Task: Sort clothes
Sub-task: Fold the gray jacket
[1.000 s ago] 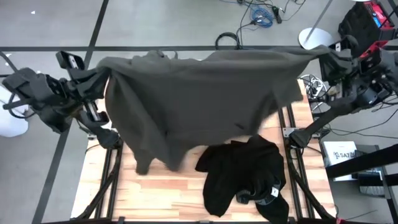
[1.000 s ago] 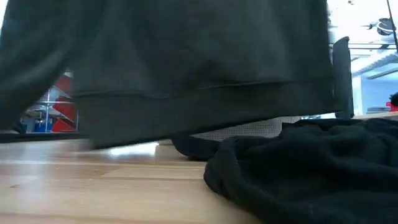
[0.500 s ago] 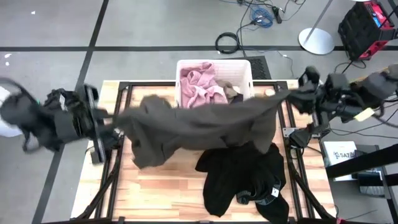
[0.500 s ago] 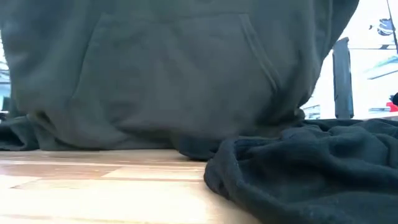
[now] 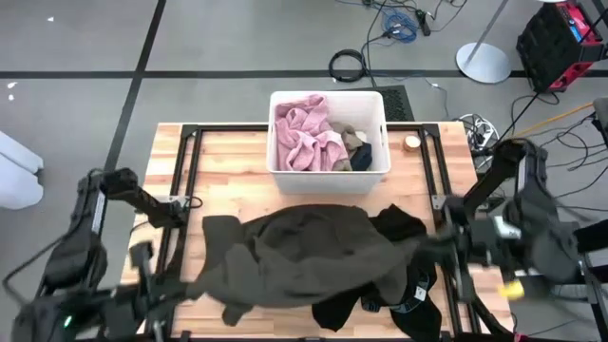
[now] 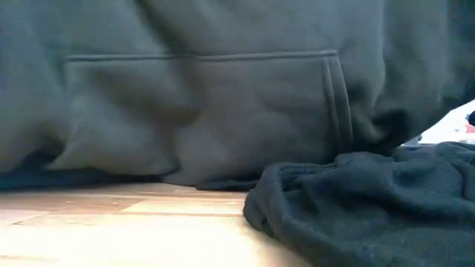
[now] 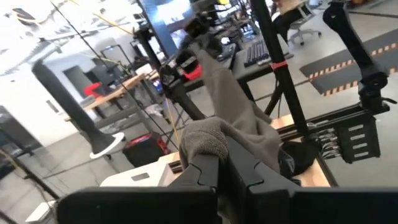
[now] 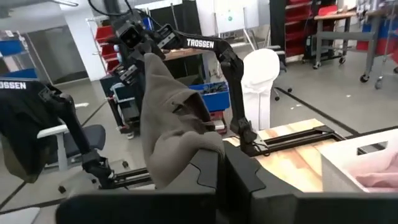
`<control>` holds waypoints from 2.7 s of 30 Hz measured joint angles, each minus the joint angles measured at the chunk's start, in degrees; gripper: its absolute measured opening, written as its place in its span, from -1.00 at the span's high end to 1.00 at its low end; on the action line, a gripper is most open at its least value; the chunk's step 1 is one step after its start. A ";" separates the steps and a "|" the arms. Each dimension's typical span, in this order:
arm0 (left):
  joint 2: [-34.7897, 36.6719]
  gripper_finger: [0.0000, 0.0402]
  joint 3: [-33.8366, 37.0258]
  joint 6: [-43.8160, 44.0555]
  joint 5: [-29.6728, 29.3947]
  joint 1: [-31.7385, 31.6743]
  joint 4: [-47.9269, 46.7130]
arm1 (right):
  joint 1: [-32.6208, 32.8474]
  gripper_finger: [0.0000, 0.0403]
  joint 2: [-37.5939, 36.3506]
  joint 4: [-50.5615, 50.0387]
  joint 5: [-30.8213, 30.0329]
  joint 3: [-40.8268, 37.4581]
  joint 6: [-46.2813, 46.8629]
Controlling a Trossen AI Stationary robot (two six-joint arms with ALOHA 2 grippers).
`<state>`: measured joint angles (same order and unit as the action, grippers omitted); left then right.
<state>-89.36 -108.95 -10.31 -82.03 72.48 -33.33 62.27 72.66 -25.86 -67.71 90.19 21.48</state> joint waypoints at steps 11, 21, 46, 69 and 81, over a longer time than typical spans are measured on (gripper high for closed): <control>-2.67 0.97 -0.02 27.46 -6.80 -0.34 -27.77 | 5.66 1.00 2.87 -10.41 -18.96 -0.02 11.14; 2.57 0.97 9.97 63.05 2.03 -11.78 -51.59 | -6.16 1.00 0.13 -62.31 -4.30 -1.50 66.25; 5.11 0.94 50.20 82.45 26.72 -30.12 -35.59 | -33.62 1.00 -2.59 -37.84 30.88 -32.79 55.93; 11.69 0.32 41.60 70.17 40.03 -31.53 -36.81 | -38.97 0.66 -1.86 -23.92 43.74 -33.83 43.32; 15.65 0.24 41.07 72.51 38.26 -28.55 -37.16 | -35.45 -0.01 6.91 -7.93 52.23 -33.83 35.81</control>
<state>-73.71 -67.88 62.19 -43.77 43.93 -70.49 26.82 79.58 -33.79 -15.48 56.36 57.29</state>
